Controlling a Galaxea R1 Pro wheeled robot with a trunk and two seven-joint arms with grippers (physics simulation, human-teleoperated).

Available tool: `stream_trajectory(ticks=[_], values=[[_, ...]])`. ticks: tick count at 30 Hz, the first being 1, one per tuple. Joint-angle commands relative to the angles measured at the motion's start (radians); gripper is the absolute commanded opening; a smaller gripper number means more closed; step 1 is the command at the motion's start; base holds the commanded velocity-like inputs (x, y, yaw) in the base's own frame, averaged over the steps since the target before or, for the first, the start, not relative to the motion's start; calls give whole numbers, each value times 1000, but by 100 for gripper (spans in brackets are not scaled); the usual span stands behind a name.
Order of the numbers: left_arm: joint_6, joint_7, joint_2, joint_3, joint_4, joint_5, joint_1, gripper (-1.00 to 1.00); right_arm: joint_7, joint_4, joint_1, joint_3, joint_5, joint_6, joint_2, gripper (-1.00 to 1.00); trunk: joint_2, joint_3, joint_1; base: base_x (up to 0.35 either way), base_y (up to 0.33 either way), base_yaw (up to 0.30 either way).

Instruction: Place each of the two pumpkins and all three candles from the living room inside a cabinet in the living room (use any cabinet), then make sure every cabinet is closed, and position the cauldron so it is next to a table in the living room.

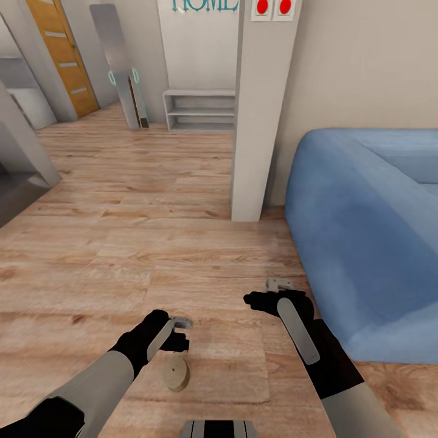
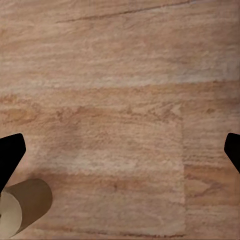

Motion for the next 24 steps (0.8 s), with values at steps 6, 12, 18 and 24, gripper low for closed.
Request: stream_trajectory(ticks=[6, 12, 18, 24], values=[[3, 10, 1, -5, -1, 11, -1, 100, -10, -1, -1, 1, -10, 2, 0, 100, 0, -1, 0, 70, 0, 0], [1, 10, 1, -6, -2, 10, 0, 100, -10, -1, -1, 1, -10, 2, 0, 100, 0, -1, 0, 13, 0, 0], [-24, 10, 1, -7, -2, 10, 0, 100, -10, -1, -1, 1, -10, 2, 0, 100, -1, -20, 2, 1, 0, 0], [-32, 12, 1, -6, -2, 10, 0, 100, -10, -1, -1, 1, -10, 1, 0, 100, -3, -43, 5, 0, 0, 0]])
